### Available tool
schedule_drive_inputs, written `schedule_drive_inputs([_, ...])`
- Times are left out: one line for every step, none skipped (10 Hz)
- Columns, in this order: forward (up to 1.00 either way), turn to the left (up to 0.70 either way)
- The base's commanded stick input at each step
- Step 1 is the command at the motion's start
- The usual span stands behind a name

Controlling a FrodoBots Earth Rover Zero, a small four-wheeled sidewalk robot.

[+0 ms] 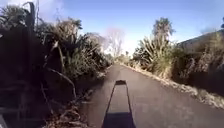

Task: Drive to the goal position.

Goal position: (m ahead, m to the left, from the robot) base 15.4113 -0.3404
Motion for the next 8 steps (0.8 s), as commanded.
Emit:
schedule_drive_inputs([0.85,0.0])
schedule_drive_inputs([0.85,0.0])
schedule_drive_inputs([0.85,0.0])
schedule_drive_inputs([0.85,0.0])
schedule_drive_inputs([0.85,0.0])
schedule_drive_inputs([0.85,0.0])
schedule_drive_inputs([0.85,0.0])
schedule_drive_inputs([0.85,0.0])
